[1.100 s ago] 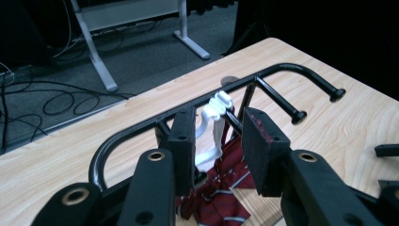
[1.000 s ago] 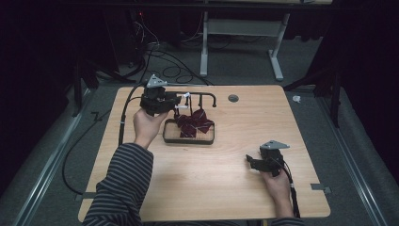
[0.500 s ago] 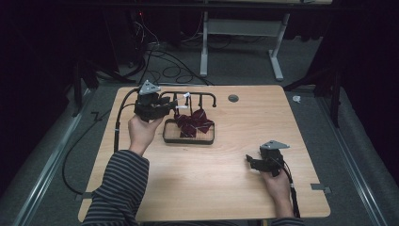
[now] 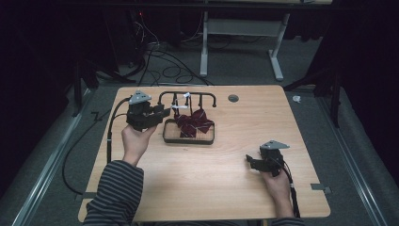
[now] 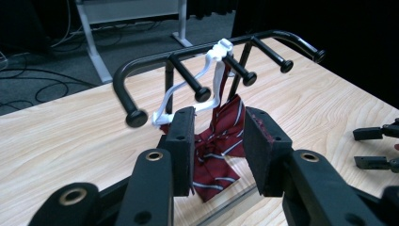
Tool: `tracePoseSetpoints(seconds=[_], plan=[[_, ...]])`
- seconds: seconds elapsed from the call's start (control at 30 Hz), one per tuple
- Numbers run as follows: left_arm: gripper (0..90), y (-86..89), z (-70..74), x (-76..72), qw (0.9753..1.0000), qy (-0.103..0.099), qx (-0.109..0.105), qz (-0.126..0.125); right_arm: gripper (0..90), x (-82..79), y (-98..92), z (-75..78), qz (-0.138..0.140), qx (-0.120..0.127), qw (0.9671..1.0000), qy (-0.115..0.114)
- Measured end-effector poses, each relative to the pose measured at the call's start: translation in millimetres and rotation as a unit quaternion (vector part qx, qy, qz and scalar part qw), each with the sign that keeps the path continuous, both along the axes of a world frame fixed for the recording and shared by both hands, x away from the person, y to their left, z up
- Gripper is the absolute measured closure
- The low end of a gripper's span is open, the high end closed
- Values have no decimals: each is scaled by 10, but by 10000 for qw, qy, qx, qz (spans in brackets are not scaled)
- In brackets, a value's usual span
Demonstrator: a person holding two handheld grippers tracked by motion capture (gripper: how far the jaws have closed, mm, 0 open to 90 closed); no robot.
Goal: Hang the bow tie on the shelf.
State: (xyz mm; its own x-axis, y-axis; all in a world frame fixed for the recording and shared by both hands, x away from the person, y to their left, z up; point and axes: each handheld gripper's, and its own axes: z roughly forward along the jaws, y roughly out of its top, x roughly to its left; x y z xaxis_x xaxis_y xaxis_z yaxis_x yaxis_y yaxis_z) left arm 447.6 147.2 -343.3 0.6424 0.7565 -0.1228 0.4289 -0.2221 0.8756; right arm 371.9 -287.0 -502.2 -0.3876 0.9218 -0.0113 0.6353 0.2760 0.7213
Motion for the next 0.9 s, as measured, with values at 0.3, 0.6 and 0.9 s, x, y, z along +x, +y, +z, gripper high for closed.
tracePoseSetpoints(seconds=[0.3,0.6,0.9], plan=[[648,167,-93,-134,9998,32,-141,130,321,1,0,0,0,0,10000,-4],[648,260,-206,-236,9995,96,-216,201,321,1,1,0,5,-9,10000,-7],[638,354,-406,-306,9989,248,-190,362,322,1,1,-1,2,-9,10000,-8]])
